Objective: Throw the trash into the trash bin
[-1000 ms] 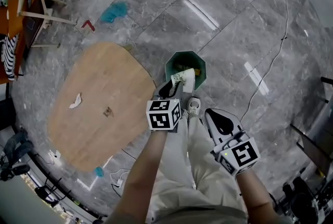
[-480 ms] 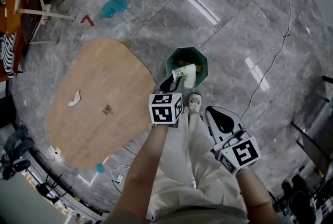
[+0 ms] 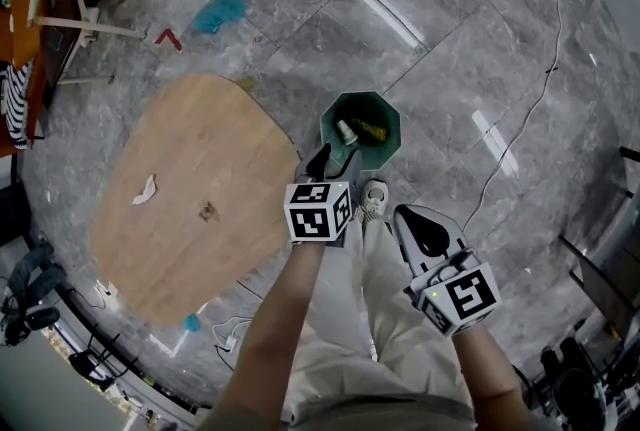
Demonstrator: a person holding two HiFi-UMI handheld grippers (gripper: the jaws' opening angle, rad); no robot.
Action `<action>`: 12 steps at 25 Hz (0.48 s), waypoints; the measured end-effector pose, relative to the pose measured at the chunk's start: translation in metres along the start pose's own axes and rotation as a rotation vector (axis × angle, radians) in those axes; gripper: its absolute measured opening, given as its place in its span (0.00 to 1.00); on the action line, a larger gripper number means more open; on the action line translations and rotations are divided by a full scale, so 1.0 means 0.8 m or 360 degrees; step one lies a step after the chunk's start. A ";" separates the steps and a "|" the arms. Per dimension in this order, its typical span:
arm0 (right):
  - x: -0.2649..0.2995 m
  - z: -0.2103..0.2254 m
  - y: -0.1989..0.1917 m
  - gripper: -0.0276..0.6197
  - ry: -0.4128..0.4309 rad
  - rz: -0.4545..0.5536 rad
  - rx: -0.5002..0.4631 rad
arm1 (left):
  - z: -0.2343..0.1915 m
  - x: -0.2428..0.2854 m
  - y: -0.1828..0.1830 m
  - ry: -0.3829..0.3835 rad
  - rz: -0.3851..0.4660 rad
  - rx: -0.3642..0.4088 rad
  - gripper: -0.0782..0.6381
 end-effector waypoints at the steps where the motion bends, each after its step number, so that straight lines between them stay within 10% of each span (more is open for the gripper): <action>1: 0.000 -0.001 0.001 0.05 0.0003 0.0001 -0.0003 | 0.000 -0.001 0.001 0.0001 0.0002 0.0001 0.43; 12: -0.005 -0.009 0.018 0.05 0.0009 0.0029 -0.0049 | 0.009 -0.029 0.009 -0.0007 0.0036 0.0007 0.42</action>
Point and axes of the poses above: the fingertips, and each gripper's own axes: x forward along the fingers, z to its right, y out of its top, the point moved 10 cm from there along -x, backward along the fingers, and after that the axes turned 5 degrees about -z, right-handed, at the moved point
